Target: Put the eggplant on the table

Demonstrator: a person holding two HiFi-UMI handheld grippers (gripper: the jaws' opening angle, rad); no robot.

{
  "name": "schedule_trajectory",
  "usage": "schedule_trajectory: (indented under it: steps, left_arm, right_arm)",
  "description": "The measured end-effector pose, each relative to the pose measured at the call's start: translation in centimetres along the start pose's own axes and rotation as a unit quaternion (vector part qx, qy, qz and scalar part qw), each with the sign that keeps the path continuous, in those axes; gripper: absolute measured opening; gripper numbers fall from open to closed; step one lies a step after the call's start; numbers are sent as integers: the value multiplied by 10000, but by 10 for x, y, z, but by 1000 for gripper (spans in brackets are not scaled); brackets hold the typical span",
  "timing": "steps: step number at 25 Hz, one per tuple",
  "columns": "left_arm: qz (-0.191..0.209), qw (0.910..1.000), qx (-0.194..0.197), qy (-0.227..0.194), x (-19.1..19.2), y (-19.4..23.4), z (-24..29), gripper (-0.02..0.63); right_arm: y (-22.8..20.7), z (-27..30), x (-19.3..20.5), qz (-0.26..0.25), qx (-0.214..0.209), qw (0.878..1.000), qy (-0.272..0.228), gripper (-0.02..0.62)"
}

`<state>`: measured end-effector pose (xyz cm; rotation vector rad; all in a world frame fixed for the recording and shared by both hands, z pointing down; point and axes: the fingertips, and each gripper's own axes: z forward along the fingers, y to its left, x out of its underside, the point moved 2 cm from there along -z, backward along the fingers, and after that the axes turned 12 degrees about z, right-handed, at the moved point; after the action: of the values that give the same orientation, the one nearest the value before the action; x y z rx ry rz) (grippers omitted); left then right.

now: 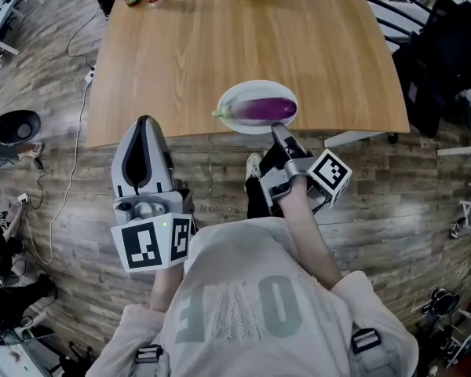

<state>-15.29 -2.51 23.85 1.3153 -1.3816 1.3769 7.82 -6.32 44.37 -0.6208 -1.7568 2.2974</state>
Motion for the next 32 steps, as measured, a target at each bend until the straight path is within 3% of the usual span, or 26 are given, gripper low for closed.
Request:
schedule_trajectory:
  steps: [11,19,29,32]
  left_arm:
    - [251,9993,-267,-1,-13,-12,109,8]
    - [394,9981,-409,256,11,5,180,8]
    - [288,9991,-171,250,14,19,207,9]
    - [289,9994,-110,180,11,26,216,9]
  right_arm:
    - [38,65,-49,-287,66,9990,332,25]
    - [35,131,-67,-297,317,9978,508,25]
    - [29,156,-74,-296,355,9985,304,25]
    - [21,164,-73,-95,264,9993,246,25]
